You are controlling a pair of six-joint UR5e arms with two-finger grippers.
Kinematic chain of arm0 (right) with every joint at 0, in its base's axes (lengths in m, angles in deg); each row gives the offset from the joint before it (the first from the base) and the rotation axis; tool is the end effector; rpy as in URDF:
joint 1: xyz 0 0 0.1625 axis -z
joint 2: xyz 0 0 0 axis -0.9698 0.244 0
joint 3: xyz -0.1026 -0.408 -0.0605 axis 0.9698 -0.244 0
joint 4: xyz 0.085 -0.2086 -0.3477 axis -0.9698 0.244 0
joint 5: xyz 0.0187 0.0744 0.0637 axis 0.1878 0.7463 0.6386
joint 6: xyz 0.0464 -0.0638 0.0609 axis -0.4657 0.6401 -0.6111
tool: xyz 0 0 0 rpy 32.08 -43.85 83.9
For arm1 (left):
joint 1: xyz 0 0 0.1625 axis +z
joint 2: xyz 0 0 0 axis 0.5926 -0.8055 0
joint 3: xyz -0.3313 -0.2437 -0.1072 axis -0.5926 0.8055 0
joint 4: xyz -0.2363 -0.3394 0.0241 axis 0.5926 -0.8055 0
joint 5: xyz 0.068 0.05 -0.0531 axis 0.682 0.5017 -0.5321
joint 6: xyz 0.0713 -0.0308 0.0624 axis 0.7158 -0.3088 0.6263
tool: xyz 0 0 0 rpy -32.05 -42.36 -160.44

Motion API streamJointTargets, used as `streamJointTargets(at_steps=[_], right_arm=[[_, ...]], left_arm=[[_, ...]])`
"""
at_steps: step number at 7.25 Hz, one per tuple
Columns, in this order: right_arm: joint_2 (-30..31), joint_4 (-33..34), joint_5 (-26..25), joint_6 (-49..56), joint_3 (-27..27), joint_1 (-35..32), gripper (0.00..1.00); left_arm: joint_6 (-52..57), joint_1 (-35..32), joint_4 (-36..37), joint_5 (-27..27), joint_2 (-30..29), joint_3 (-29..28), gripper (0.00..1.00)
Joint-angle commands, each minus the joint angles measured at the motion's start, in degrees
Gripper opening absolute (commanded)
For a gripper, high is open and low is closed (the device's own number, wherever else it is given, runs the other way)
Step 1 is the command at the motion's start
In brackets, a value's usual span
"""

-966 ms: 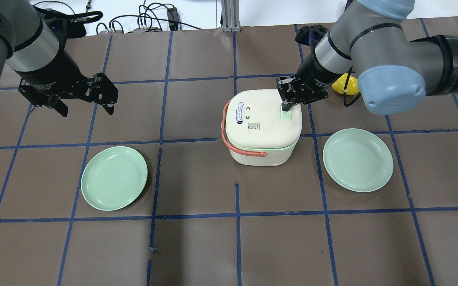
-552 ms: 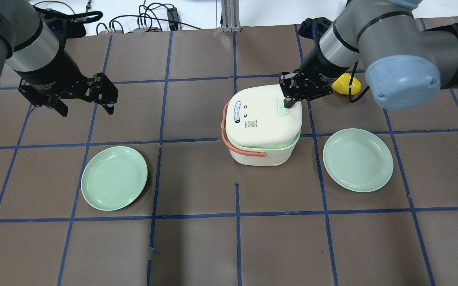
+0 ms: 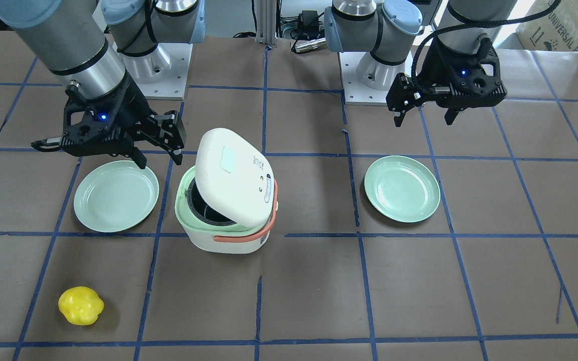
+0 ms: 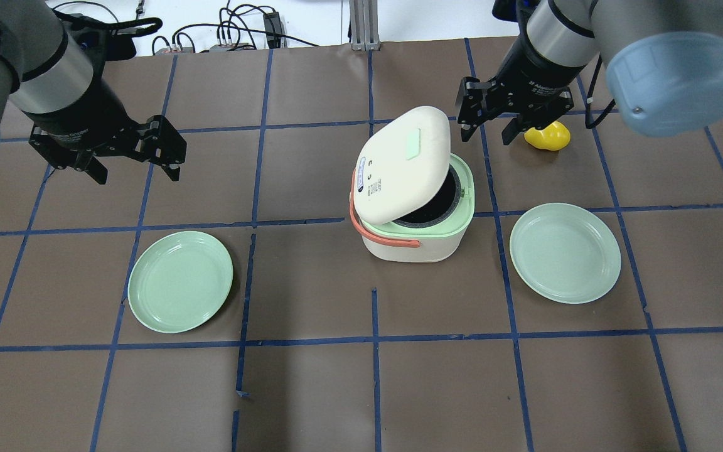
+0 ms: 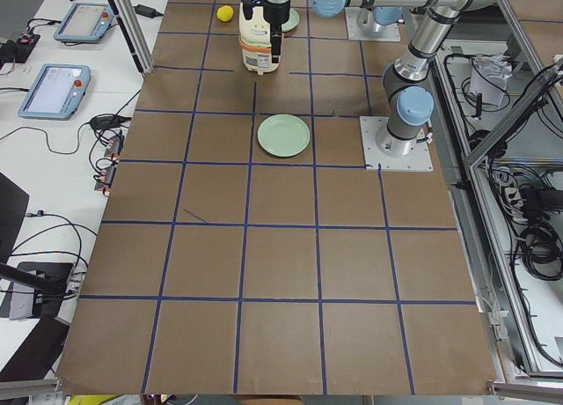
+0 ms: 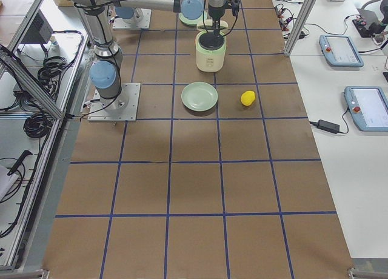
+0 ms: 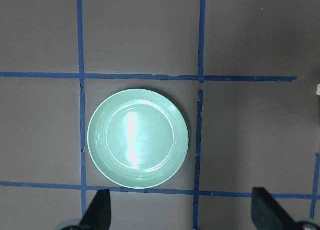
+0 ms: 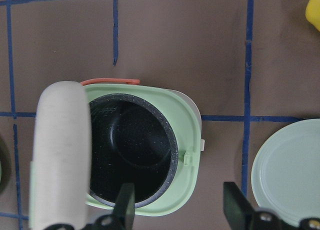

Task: Press rice cooker button
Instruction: 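Lift the right gripper away as the cooker lid pops open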

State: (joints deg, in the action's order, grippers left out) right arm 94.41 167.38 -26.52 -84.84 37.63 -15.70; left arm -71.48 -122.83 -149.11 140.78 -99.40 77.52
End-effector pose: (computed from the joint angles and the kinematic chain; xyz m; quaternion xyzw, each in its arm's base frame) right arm 0.1666 -0.5210 0.4582 0.0010 0.9947 -0.0358 0.0962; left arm -0.0998 -0.4634 0.4864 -0.0157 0.9994 -0.0146 0.0275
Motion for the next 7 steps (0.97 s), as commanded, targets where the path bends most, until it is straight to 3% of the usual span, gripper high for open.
streamJointTargets(at_steps=[1,7], right_arm=[[0.78,-2.47,-3.87,-1.21,-2.31,0.08,1.00],[1.66,-6.43,-7.40,-5.79,-6.80,1.84,0.99]], left_arm=[[0.00,0.00,0.02,0.00,-0.02,-0.02,1.00],[0.00,0.00,-0.07,0.00,-0.02,-0.02,1.00]])
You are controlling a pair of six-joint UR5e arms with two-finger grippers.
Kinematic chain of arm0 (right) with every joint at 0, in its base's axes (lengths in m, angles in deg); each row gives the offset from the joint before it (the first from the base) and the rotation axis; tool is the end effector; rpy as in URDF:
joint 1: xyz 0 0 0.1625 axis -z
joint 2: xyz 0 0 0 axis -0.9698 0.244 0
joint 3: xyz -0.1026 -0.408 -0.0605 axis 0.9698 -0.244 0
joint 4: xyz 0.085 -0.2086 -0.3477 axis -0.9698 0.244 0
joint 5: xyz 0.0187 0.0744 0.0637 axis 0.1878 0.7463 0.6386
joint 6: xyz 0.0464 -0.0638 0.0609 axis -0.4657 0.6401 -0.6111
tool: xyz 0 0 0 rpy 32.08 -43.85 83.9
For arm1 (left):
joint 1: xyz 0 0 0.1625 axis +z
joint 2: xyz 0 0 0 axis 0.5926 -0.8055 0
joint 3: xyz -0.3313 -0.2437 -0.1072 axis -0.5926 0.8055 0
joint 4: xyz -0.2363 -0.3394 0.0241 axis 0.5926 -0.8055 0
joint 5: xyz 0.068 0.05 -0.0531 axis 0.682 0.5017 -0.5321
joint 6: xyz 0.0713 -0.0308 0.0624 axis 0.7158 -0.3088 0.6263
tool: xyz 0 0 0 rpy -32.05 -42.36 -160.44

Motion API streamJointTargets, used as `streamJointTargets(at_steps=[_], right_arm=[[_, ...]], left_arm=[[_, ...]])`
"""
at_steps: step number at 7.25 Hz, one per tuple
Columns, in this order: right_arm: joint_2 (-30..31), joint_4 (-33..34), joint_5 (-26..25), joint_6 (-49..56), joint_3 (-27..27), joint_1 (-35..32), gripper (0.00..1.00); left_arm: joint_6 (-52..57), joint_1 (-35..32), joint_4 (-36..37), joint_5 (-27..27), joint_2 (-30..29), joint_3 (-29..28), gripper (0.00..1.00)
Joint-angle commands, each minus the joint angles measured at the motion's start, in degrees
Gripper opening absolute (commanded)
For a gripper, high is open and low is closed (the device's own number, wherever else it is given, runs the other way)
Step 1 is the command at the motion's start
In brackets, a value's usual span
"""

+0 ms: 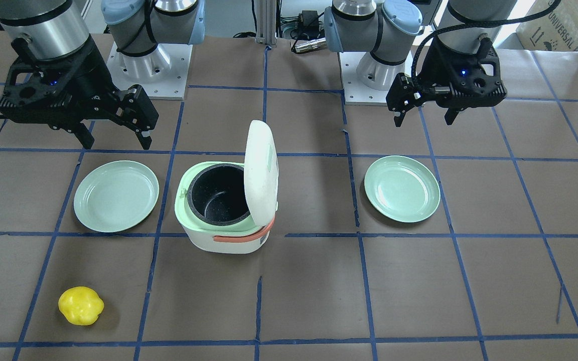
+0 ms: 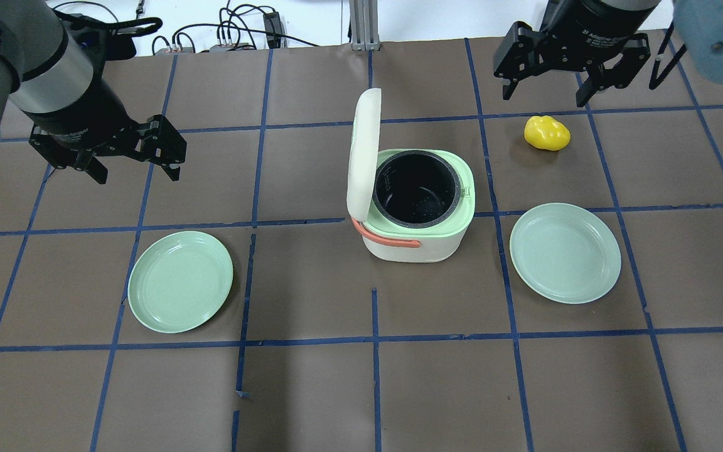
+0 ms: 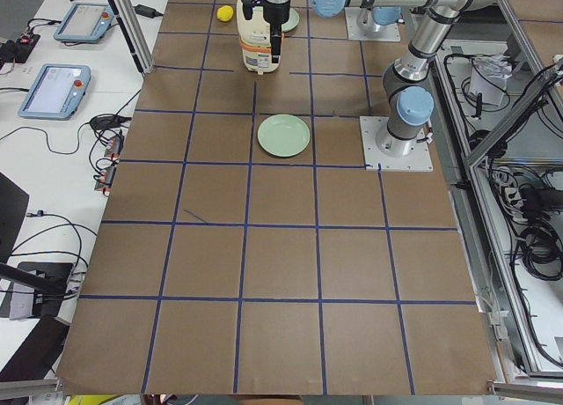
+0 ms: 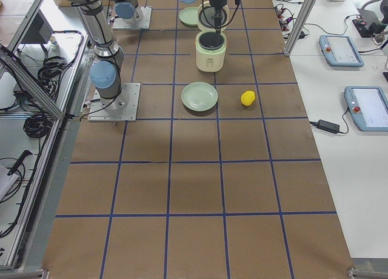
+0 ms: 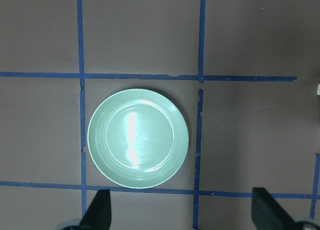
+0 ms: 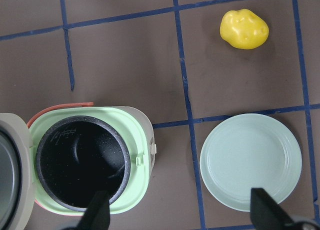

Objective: Press rice cooker button

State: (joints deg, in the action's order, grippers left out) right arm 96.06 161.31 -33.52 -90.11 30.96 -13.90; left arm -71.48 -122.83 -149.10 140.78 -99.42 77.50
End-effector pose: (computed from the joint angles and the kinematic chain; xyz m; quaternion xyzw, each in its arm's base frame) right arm 0.1381 -0.5188 0.5184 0.0643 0.9956 -0.0564 0.0377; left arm -0.0998 -0.4636 0.4865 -0.0157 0.9994 -0.0147 0.0275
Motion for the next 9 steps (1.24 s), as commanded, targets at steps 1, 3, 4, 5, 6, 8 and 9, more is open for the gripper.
streamJointTargets(at_steps=[1,3,4,5,6,8,9], right_arm=[[-0.16,-0.36,-5.44,-0.17,0.91,0.04,1.00],[-0.95,1.99,-6.29,-0.60,1.19,0.21,0.99],[-1.74,7.24,-4.28,-0.78,1.36,0.21,0.98],[-1.92,7.72,-0.52,-0.87,1.36,0.21,0.99],[-1.66,6.86,0.04,-0.87,1.54,0.13,1.00],[0.53,7.11,0.66,-0.96,4.25,-0.05,1.00],[0.80,7.20,0.49,-0.96,4.26,-0.05,1.00]], left_arm=[[0.00,0.00,-0.07,0.00,0.00,0.00,1.00],[0.00,0.00,0.02,0.00,0.00,0.00,1.00],[0.00,0.00,-0.07,0.00,0.00,0.00,1.00],[0.00,0.00,0.02,0.00,0.00,0.00,1.00],[0.00,0.00,0.02,0.00,0.00,0.00,1.00],[0.00,0.00,0.02,0.00,0.00,0.00,1.00],[0.00,0.00,0.02,0.00,0.00,0.00,1.00]])
